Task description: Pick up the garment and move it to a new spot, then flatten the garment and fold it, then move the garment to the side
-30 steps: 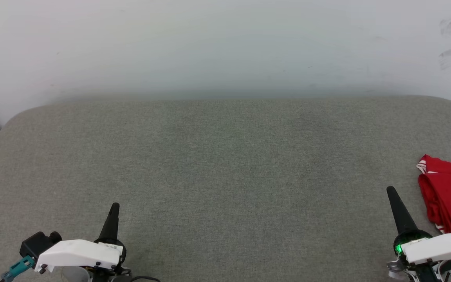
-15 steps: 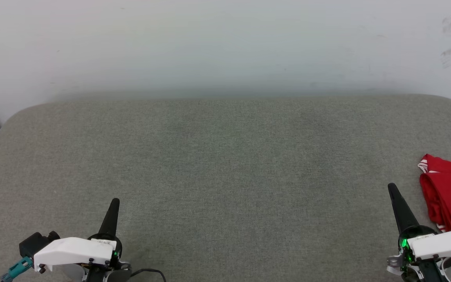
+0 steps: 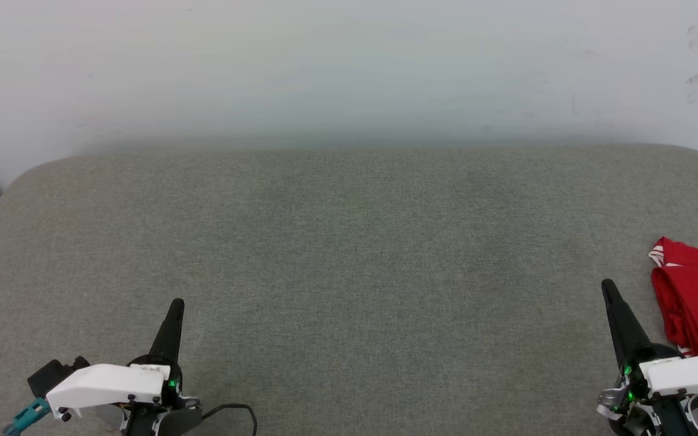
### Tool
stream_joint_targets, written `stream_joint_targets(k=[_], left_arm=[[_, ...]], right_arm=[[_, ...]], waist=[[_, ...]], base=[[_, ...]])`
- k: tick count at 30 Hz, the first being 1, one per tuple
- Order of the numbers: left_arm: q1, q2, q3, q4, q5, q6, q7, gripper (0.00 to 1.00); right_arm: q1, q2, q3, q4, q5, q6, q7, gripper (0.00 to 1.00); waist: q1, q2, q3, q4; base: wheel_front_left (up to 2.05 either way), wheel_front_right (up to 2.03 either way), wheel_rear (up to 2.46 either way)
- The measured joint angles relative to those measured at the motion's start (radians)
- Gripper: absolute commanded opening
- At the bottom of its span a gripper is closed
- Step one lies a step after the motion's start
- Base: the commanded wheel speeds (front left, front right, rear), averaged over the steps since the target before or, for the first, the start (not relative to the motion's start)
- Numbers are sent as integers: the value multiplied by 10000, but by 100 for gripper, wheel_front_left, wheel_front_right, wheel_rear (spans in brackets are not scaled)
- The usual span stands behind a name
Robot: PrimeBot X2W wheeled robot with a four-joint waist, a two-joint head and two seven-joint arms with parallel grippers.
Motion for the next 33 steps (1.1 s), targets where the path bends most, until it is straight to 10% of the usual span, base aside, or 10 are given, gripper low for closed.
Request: stream_joint_targets(k=[33], left_arm=[[-260, -397, 656, 100, -1795, -508, 594, 0]], right_arm=[[-399, 19, -86, 474, 2263, 0, 146, 0]], waist=[[0, 0, 128, 51]], base=[[0, 0, 0]])
